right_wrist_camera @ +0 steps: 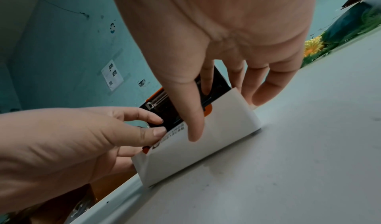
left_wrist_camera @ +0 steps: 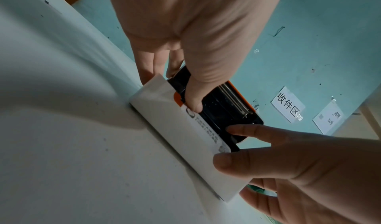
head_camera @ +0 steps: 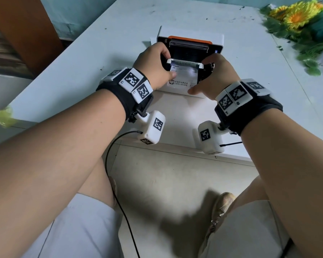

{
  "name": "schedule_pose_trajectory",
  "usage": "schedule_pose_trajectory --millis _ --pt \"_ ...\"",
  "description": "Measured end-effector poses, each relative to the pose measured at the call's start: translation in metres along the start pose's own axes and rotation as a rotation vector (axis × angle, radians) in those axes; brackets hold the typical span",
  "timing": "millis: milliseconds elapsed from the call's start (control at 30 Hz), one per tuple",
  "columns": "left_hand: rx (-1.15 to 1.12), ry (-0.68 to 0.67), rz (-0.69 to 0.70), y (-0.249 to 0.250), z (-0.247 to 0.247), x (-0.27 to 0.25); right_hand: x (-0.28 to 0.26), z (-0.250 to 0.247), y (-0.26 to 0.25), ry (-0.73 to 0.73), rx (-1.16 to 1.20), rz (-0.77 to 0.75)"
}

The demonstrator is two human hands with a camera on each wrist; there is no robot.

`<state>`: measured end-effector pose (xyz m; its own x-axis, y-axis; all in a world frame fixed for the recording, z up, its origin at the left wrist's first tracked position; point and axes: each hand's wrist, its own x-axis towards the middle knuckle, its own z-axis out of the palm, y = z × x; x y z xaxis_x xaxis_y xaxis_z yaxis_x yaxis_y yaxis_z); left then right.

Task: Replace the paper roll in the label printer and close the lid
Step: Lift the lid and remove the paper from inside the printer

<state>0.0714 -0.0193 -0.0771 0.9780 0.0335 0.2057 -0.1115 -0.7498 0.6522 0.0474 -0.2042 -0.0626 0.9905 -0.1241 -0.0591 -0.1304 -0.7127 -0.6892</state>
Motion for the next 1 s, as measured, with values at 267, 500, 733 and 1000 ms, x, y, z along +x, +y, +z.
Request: schedule_pose_trajectory --millis 267,500,733,1000 --pt "-0.044 -0.064 -0.047 -0.004 -0.002 0.007 0.000 -0.004 0.005 -0.013 0.033 -0.030" --pt "-0.112 -0.095 -0.087 -0.007 -0.002 0.010 0.003 -0.010 0.005 -0.070 0.049 -0.019" --pt "-0.128 -0.052 -0.173 -0.006 -0.012 0.001 -0.001 -0.012 0.008 -0.139 0.188 -0.006" --pt "-0.206 -0.115 -0.167 -0.014 -0.024 -0.012 0.003 -0.008 0.006 -0.062 0.184 0.064"
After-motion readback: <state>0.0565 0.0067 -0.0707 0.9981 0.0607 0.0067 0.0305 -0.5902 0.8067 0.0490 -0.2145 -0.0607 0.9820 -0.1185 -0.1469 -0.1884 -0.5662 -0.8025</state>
